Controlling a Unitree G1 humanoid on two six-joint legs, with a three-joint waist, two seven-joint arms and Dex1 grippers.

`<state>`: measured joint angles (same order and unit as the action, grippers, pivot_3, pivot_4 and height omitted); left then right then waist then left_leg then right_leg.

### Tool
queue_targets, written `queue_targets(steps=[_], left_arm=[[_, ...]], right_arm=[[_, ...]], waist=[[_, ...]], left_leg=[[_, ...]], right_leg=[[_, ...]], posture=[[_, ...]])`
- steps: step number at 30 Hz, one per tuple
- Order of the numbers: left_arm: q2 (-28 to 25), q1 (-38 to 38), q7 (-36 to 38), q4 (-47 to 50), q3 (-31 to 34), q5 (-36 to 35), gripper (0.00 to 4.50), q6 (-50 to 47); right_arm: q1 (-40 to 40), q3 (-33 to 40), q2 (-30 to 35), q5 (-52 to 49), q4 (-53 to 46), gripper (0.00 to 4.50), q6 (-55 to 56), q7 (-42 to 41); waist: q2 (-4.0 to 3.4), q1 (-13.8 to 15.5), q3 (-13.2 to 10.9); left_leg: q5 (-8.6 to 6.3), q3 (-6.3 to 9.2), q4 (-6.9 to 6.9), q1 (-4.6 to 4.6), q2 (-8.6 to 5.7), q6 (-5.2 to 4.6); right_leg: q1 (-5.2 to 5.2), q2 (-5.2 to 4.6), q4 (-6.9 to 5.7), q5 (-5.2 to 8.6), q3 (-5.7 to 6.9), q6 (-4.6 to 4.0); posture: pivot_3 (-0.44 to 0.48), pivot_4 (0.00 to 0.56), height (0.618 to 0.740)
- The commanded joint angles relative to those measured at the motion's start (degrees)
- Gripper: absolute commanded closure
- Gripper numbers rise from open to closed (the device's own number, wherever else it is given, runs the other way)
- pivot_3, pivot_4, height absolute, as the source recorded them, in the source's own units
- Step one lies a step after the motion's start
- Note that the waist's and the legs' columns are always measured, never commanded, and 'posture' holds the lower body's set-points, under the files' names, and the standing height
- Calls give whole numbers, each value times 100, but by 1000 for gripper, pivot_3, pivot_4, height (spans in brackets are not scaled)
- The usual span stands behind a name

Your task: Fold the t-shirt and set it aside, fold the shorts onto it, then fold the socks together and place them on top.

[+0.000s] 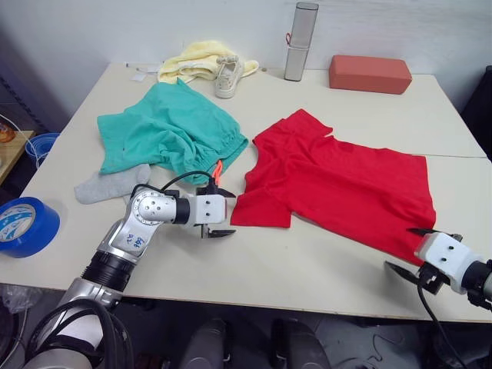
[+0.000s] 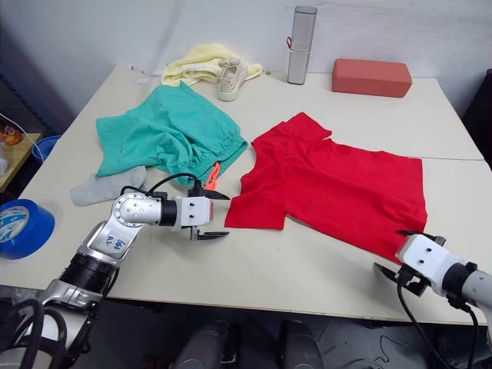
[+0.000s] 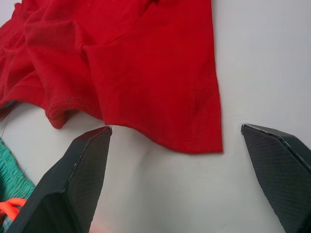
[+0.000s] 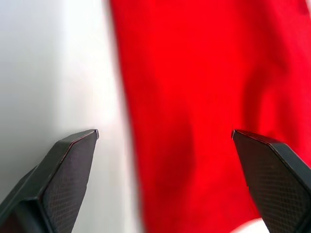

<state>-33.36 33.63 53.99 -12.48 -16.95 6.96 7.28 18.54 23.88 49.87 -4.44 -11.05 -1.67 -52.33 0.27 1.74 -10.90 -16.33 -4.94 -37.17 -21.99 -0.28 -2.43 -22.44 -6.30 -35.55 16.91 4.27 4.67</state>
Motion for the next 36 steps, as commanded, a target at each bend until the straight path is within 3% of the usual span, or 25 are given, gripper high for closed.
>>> queue_targets(steps=[1,4,10,13,18,24,30,36], left_arm=[[-3,-62,32,-412,-249,324,15,-96],[78,-44,-77,-584,-272,360,15,-58],[386,49,-167,-1108,-356,346,1809,2],[439,78,-126,-1323,-389,352,2813,6],[412,-33,27,-1312,-300,163,4404,-80],[360,-389,434,-728,-73,-377,4500,-560],[61,-935,953,689,201,-1121,4500,-1452],[-853,-2035,1299,2330,572,-1652,4500,-1945]], right_arm=[[-38,130,157,69,73,0,-55,76],[-310,-90,277,280,622,0,137,174],[-922,-573,357,408,1480,0,504,159],[-1180,-726,301,392,1653,681,593,203],[-1254,-802,264,259,1757,2333,729,173],[-1223,-740,291,60,1820,4479,918,58],[-1015,-617,380,-422,1641,4479,1157,-477],[-69,-265,586,-1300,1232,4479,1367,-1769]], waist=[[4,-9,3],[7,-18,17],[30,-11,52],[45,-25,77],[33,-28,87],[25,-74,88],[19,-150,80],[2,-178,65]], left_leg=[[0,0,-2,0,0,-1],[-3,-1,-3,9,0,-1],[-29,10,10,82,1,13],[-30,11,8,82,1,11],[-31,11,9,81,1,10],[-35,11,20,77,2,17],[-44,10,26,72,3,18],[-72,11,30,68,5,16]], right_leg=[[1,0,0,-1,0,2],[9,0,1,-3,-3,5],[95,-2,37,-3,5,6],[96,-7,43,-5,4,9],[95,-10,44,-5,4,9],[85,-10,47,-2,4,5],[82,-9,51,16,8,10],[82,-9,69,23,7,13]], posture=[[0,150,740],[0,150,740],[0,150,740],[0,150,740],[0,150,740],[0,150,740],[0,150,740],[0,150,740]])
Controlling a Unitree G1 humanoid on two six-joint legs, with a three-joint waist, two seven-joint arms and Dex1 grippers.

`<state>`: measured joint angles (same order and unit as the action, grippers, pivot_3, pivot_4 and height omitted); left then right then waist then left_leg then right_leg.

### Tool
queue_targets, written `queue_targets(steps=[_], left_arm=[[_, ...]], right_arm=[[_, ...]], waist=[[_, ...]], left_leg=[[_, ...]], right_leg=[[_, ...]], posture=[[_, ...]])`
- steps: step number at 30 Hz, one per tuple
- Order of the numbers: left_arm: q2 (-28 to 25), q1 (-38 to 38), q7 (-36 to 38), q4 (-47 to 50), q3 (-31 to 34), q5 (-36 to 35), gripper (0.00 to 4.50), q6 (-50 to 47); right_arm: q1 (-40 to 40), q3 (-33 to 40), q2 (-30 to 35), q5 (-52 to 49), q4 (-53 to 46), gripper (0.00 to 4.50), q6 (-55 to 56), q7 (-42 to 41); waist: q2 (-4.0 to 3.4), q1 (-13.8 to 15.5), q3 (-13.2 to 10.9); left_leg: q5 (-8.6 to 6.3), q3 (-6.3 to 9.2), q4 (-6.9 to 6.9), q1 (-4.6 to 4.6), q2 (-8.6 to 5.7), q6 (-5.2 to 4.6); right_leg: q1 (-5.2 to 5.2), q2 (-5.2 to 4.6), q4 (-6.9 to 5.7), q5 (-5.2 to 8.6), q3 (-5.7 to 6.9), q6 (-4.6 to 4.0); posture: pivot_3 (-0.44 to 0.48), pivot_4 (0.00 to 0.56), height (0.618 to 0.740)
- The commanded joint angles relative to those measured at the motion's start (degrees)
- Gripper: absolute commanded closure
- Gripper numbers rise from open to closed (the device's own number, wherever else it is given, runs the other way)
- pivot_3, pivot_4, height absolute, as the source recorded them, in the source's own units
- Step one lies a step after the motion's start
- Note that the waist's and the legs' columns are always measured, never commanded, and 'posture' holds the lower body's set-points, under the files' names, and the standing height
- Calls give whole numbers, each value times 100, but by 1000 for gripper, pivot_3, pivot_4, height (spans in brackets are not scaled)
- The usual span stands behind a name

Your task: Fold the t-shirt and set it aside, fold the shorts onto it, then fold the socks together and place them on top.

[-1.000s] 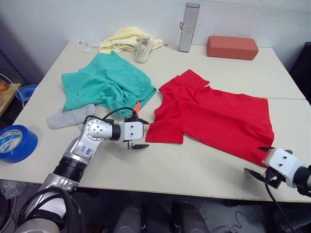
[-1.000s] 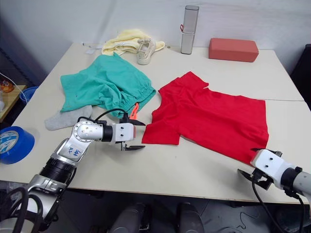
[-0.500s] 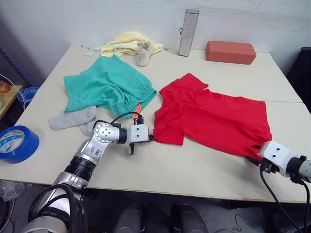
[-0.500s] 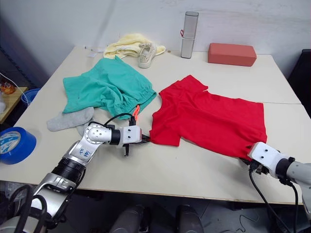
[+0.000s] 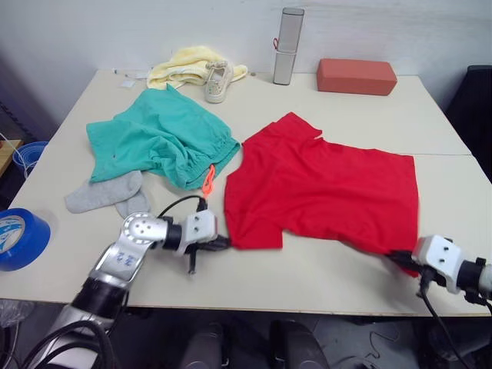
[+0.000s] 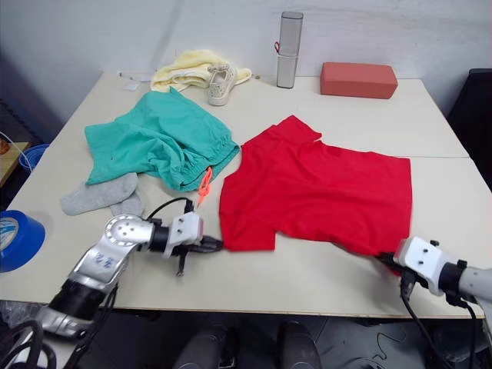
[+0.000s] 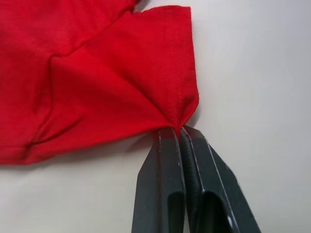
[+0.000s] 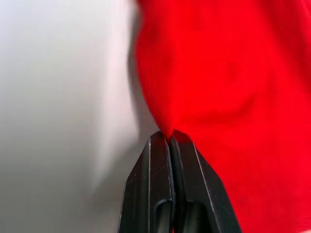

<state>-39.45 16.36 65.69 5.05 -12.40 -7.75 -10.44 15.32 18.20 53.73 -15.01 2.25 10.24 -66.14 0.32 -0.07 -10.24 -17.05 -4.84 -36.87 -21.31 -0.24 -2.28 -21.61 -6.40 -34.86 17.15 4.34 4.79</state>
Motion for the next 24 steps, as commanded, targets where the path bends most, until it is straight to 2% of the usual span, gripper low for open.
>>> queue_targets(steps=[1,8,16,24], left_arm=[[-314,-411,132,710,142,-218,4500,-214],[-689,-1228,-28,1621,398,-513,4500,-767],[-1062,-1977,-50,2531,675,-1045,4500,-1410],[-1559,-1910,347,2598,1153,-1706,4500,-1766]], right_arm=[[330,339,226,-224,-62,4479,233,-446],[599,426,260,-98,376,4479,787,-695],[1117,618,256,-169,404,4479,1053,-887],[1732,870,153,-778,-147,4479,597,-1162]], waist=[[-4,3,-2],[-7,7,-6],[-14,21,-6],[-25,33,-12]], left_leg=[[-2,0,-1,1,0,-2],[-8,0,0,-4,0,-12],[-7,-1,53,-3,0,-8],[-6,-1,68,-2,0,-4]], right_leg=[[2,0,2,0,-1,-1],[2,-1,25,25,-15,-48],[-1,0,65,19,-5,-35],[1,0,80,23,-1,-43]], posture=[[0,150,740],[0,150,740],[0,150,740],[0,150,740]])
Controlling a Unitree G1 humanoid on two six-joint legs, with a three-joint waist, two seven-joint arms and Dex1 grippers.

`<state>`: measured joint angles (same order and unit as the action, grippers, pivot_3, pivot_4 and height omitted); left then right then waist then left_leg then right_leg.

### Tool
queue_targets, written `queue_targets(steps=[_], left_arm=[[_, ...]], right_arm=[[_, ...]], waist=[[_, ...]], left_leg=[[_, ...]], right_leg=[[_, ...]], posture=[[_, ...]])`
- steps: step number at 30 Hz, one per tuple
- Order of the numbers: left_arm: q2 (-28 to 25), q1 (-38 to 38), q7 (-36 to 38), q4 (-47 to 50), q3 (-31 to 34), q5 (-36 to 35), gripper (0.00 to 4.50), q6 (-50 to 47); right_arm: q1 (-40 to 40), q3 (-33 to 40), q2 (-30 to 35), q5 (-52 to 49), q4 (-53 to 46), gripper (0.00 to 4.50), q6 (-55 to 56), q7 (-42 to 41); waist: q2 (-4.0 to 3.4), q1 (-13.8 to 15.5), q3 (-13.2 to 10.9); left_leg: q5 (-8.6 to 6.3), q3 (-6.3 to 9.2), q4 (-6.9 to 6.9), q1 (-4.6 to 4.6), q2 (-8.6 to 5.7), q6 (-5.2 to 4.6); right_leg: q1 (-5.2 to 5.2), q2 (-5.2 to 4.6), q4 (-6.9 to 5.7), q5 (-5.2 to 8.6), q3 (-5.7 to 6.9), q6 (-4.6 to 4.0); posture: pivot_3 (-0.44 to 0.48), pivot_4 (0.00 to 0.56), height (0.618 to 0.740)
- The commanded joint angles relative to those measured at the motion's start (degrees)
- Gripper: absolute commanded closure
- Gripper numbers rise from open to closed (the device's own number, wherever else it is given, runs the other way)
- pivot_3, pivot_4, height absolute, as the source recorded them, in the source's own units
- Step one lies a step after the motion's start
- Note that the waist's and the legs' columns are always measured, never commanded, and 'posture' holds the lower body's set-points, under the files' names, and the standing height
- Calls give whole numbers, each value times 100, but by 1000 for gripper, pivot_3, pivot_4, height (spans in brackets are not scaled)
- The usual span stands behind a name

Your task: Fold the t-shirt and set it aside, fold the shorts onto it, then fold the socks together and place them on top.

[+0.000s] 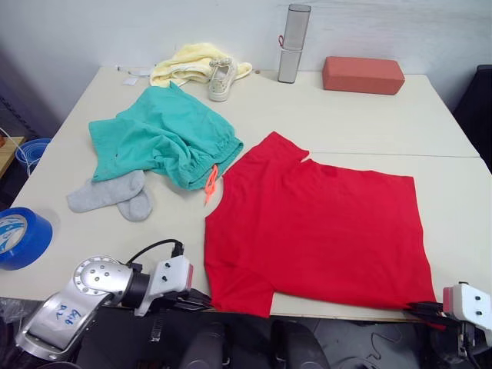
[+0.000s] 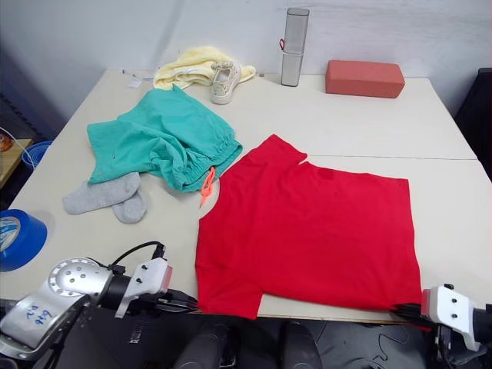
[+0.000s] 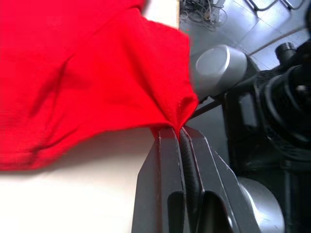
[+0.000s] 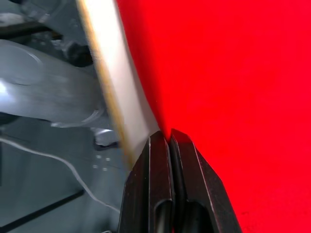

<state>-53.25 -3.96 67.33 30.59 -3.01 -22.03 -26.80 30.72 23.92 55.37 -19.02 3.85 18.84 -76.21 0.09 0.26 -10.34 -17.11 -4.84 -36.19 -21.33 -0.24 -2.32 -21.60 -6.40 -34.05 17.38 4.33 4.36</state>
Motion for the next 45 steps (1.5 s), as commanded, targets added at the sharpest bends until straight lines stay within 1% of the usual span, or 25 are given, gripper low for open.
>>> queue_targets(steps=[1,2,4,7,9,12,13,15,17,23,27,32,40,45], left_arm=[[-238,125,213,53,258,-348,4500,-193],[-271,209,236,17,275,-456,4500,-321],[-269,656,268,-226,260,-720,4500,-724],[-236,1227,309,-561,156,-935,4500,-1194],[-118,1570,212,-821,27,-937,4500,-1435],[-11,1962,226,-1192,-235,-751,4500,-1474],[69,2113,178,-1328,-315,-704,4500,-1502],[261,2397,36,-1564,-400,-689,4500,-1650],[398,2630,-48,-1743,-460,-682,4500,-1783],[604,2925,-234,-1981,-447,-745,4500,-2104],[655,2950,-245,-1996,-455,-771,4500,-2245],[792,3062,-460,-2151,-343,-823,4500,-2581],[949,3363,-824,-2436,-214,-931,4500,-3295],[796,3404,-795,-2473,-273,-944,4500,-3589]], right_arm=[[287,347,-24,-459,-404,4479,-348,-186],[346,378,-10,-547,-490,4479,-477,-233],[389,460,99,-765,-611,4479,-913,-346],[294,484,257,-771,-537,4479,-1299,-451],[82,400,329,-714,-368,4479,-1457,-487],[-236,260,333,-696,-240,4479,-1695,-499],[-352,197,321,-698,-247,4479,-1820,-477],[-520,90,311,-697,-320,4479,-2116,-407],[-750,3,282,-774,-419,4479,-2489,-274],[-1033,-58,283,-862,-699,4479,-3294,-40],[-1256,-76,198,-964,-828,4479,-3699,134],[-1442,-59,152,-1113,-995,4479,-4174,294],[-1311,-6,220,-1050,-1024,4479,-4416,292],[-1159,23,274,-1040,-1063,4479,-4502,258]], waist=[[-6,1,-4],[-8,0,-4],[-9,2,-7],[-15,18,-8],[-12,22,-11],[-9,11,-14],[-9,17,-14],[-8,37,-15],[-7,64,-16],[-5,101,-17],[-4,108,-18],[-3,110,-19],[-1,118,-20],[-1,110,-20]], left_leg=[[0,0,-1,0,0,0],[0,0,0,0,0,0],[0,0,0,1,0,0],[4,0,-4,-1,0,0],[4,-1,-3,0,-1,0],[4,-2,-1,-1,-1,1],[6,-3,0,-1,-1,5],[18,-3,0,-3,-1,30],[22,-2,-1,-8,-1,36],[23,-2,-8,-14,-1,36],[23,-2,-11,-14,-1,36],[24,-2,-17,-14,-2,38],[25,-2,-24,-15,-2,36],[26,-2,-24,-15,-3,38]], right_leg=[[1,0,0,0,0,-1],[1,0,1,0,-1,-1],[2,0,1,1,-1,-1],[2,0,0,0,-1,-1],[3,0,1,0,-2,-1],[0,0,1,-12,0,21],[-1,0,0,-21,2,37],[-4,0,-1,-21,7,38],[-5,0,-2,-22,10,39],[-9,0,-4,-24,11,44],[-8,0,-6,-25,11,45],[-8,0,-16,-25,11,46],[-8,0,-21,-27,12,48],[-8,1,-26,-27,12,49]], posture=[[0,150,740],[0,150,740],[0,150,740],[0,150,740],[0,150,740],[0,150,740],[0,150,740],[0,150,740],[0,150,740],[0,150,740],[0,150,740],[0,150,740],[0,150,740],[0,150,740]])
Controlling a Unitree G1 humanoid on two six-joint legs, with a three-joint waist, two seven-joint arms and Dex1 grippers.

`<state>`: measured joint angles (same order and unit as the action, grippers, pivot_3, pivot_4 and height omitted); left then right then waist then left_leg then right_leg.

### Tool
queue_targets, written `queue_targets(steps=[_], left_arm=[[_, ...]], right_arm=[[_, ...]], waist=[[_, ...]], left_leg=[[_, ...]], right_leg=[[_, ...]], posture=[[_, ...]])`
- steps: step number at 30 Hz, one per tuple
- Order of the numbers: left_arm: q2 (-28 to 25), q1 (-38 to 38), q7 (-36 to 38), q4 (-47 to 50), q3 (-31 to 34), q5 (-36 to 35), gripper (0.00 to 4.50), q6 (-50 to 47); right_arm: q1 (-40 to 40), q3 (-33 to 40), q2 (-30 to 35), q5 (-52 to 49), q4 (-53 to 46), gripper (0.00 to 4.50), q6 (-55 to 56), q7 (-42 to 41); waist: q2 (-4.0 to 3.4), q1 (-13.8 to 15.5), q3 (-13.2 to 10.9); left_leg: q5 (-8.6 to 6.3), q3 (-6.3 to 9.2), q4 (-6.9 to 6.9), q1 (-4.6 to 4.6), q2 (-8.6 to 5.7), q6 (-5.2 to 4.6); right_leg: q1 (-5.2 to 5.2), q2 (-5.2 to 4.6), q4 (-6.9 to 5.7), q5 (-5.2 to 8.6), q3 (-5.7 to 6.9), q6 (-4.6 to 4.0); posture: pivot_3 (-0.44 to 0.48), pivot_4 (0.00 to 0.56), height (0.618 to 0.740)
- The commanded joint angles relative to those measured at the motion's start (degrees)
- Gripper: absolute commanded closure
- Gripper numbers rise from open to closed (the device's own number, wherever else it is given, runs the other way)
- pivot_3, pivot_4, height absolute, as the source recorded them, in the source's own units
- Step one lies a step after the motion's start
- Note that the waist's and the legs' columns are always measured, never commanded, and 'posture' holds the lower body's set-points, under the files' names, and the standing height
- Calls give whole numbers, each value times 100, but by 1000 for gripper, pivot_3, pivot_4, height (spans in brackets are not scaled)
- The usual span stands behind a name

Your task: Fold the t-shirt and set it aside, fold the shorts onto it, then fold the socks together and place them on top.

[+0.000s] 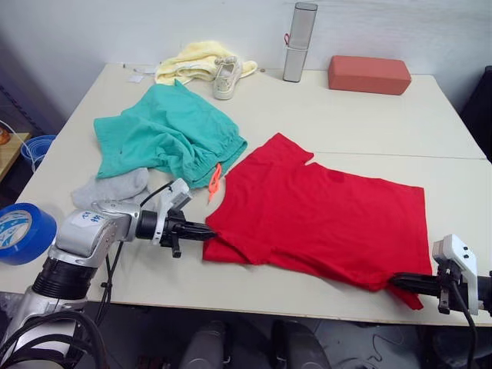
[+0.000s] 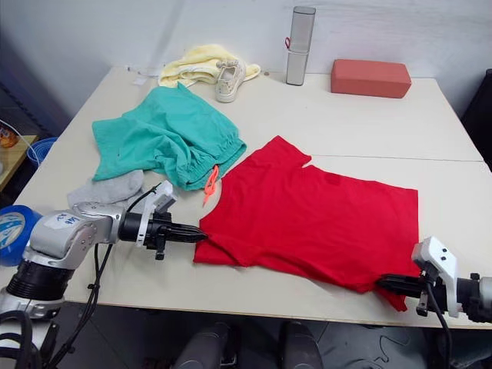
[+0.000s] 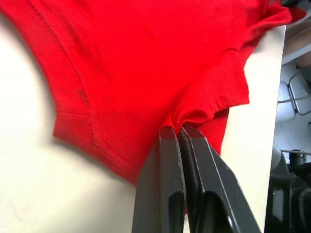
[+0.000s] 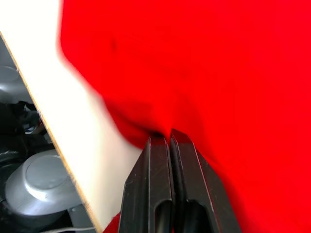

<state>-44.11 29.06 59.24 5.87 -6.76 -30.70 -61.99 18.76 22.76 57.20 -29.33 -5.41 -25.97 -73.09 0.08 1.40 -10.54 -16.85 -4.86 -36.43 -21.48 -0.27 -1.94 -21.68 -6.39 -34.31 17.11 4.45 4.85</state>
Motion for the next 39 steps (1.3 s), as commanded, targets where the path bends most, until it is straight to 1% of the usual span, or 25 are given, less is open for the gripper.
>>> queue_targets(steps=[1,8,15,16,17,18,21,23,24,25,27,28,29,30,32,36,39], left_arm=[[-111,104,-12,-21,105,-49,4500,-43],[164,194,-362,-294,54,172,4500,220],[320,172,-512,-446,71,236,4500,345],[335,152,-559,-433,92,253,4136,382],[382,128,-628,-418,163,247,4030,434],[417,89,-696,-381,256,228,3807,482],[402,-86,-707,-200,503,184,2825,799],[443,-251,-667,-126,861,137,2164,1315],[446,-338,-574,-89,1002,122,1771,1623],[441,-395,-496,-68,1075,110,1529,1821],[484,-546,-257,-17,1238,142,944,2558],[494,-634,-135,24,1308,136,938,2852],[454,-760,92,74,1285,252,938,3364],[363,-922,440,150,1169,399,938,3912],[246,-1152,887,226,917,660,938,4668],[546,-1350,903,479,759,460,938,4846],[554,-1570,1012,558,539,697,938,5145]], right_arm=[[45,136,101,3,-132,4479,-24,-57],[-119,61,49,154,34,4479,95,52],[-410,60,1,147,209,4479,-19,101],[-474,104,-65,121,210,4202,53,138],[-522,158,-95,52,183,4112,-38,193],[-544,215,-125,35,152,3893,-11,228],[-498,486,-203,-4,41,2802,201,249],[-347,788,-241,-35,-113,2100,423,214],[-257,938,-251,-83,-209,1659,395,226],[-199,1030,-259,-118,-271,1420,356,238],[-13,1257,-292,-151,-441,747,369,224],[117,1407,-332,-161,-549,412,421,207],[270,1564,-371,-202,-678,101,415,182],[424,1701,-437,-204,-791,40,467,160],[640,1836,-566,-208,-953,40,542,160],[1058,1694,-958,-29,-1291,40,1092,143],[1182,1562,-1127,66,-1436,40,1218,271]], waist=[[0,-9,0],[3,0,-2],[6,-7,-3],[6,-6,-3],[7,-3,-4],[8,-1,-4],[9,-1,-5],[10,1,-6],[11,1,-6],[11,2,-7],[12,3,-7],[12,2,-7],[12,5,-6],[10,7,-5],[9,6,-4],[8,14,-4],[6,0,-2]], left_leg=[[0,0,0,0,0,1],[8,0,-4,4,0,10],[9,0,-4,3,0,12],[9,-1,-4,3,0,12],[9,-1,-4,3,0,12],[10,-1,-4,3,0,13],[11,-1,-6,3,0,14],[11,-1,-5,2,-1,15],[10,-1,-5,2,-1,15],[10,-1,-5,1,-1,15],[10,-2,-5,2,-1,16],[9,-2,-5,2,0,16],[9,-2,-4,2,0,16],[8,-2,-3,3,0,18],[8,-6,8,5,0,18],[5,-7,18,3,0,14],[3,-7,18,4,0,10]], right_leg=[[0,0,0,0,0,0],[-1,0,-15,0,-2,0],[-4,1,-16,0,-2,0],[-4,1,-16,0,-2,0],[-4,1,-16,0,-2,0],[-4,1,-17,0,-2,0],[-5,1,-21,0,-2,0],[-7,1,-20,0,-2,1],[-7,1,-21,0,-1,0],[-8,1,-20,0,-1,1],[-6,1,-19,-1,-2,1],[-6,1,-19,-1,-2,1],[-6,1,-18,-1,-3,1],[-5,1,-16,0,-2,1],[-5,1,-8,0,-5,0],[-4,0,8,0,-6,0],[-3,0,10,-1,-8,1]], posture=[[0,150,740],[0,150,740],[0,150,740],[0,150,740],[0,150,740],[0,150,740],[0,150,740],[0,150,740],[0,150,740],[0,150,740],[0,150,740],[0,150,740],[0,150,740],[0,150,740],[0,150,740],[0,150,740],[0,150,740]])
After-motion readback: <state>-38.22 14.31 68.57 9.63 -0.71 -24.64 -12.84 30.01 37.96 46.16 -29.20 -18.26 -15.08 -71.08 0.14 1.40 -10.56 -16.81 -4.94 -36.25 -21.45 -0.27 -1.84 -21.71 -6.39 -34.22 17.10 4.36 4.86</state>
